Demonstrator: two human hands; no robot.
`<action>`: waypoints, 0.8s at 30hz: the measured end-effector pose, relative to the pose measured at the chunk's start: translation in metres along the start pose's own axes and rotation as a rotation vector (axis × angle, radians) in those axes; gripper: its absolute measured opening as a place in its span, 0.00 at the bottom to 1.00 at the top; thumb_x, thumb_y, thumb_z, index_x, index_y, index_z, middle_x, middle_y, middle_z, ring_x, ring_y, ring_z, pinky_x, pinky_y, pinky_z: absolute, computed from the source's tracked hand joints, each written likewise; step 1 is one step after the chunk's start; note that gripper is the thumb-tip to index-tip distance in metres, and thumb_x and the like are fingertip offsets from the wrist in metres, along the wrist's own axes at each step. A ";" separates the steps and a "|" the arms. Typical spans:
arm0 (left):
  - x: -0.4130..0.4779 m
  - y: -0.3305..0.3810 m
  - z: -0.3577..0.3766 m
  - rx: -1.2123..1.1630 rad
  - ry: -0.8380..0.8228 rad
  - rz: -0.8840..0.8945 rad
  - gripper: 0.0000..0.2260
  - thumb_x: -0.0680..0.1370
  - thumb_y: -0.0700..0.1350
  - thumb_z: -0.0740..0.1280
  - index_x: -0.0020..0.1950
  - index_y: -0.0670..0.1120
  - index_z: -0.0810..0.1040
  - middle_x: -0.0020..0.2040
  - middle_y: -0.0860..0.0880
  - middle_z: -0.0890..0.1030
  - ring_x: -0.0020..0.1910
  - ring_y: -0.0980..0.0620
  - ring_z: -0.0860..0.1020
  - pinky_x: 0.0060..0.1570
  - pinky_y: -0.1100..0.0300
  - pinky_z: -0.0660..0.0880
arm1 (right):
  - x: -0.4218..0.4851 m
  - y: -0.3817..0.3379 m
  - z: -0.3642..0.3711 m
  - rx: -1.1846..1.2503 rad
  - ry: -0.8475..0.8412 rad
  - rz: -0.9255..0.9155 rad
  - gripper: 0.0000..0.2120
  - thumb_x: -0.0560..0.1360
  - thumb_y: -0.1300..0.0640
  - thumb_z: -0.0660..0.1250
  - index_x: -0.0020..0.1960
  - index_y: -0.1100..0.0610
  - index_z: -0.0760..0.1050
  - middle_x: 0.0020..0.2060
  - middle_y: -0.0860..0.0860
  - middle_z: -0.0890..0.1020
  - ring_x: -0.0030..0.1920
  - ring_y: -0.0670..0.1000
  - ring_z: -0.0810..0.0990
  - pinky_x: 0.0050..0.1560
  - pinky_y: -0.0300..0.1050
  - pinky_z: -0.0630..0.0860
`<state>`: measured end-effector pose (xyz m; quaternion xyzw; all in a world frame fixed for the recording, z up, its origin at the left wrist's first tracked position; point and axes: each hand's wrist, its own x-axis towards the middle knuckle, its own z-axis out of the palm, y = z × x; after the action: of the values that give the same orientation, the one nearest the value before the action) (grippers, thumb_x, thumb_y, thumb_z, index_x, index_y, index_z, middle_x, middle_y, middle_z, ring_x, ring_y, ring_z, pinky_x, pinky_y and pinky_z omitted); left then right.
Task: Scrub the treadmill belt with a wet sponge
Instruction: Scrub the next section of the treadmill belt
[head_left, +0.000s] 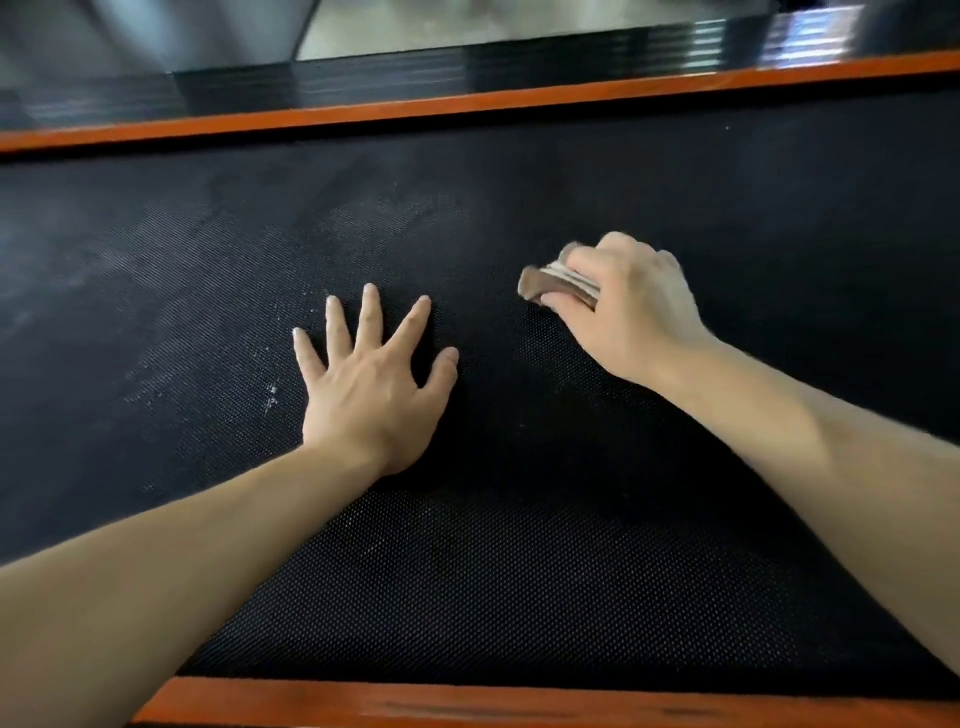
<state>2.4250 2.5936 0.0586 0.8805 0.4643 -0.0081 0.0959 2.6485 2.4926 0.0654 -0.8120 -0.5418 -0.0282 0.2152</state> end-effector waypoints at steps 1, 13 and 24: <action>0.000 0.000 0.000 -0.001 0.004 -0.002 0.31 0.80 0.69 0.48 0.82 0.64 0.51 0.85 0.48 0.45 0.82 0.42 0.38 0.78 0.36 0.35 | 0.001 0.004 -0.003 0.005 -0.022 -0.035 0.15 0.78 0.40 0.66 0.53 0.50 0.80 0.43 0.52 0.78 0.42 0.56 0.77 0.51 0.52 0.70; -0.002 -0.001 -0.001 -0.001 -0.047 0.179 0.29 0.82 0.67 0.47 0.83 0.61 0.50 0.85 0.49 0.44 0.82 0.42 0.37 0.76 0.33 0.34 | 0.032 0.008 0.003 -0.078 -0.003 0.127 0.17 0.77 0.39 0.62 0.53 0.51 0.78 0.48 0.53 0.81 0.48 0.57 0.79 0.53 0.53 0.68; 0.007 0.025 -0.009 -0.081 -0.103 0.204 0.31 0.83 0.61 0.52 0.83 0.52 0.50 0.83 0.40 0.41 0.81 0.39 0.35 0.75 0.31 0.33 | 0.050 -0.002 0.008 -0.035 0.008 0.244 0.17 0.77 0.40 0.65 0.57 0.52 0.80 0.48 0.52 0.78 0.48 0.57 0.79 0.54 0.56 0.75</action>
<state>2.4485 2.5872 0.0702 0.9170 0.3664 -0.0248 0.1556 2.6660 2.5393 0.0727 -0.8754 -0.4376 -0.0144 0.2049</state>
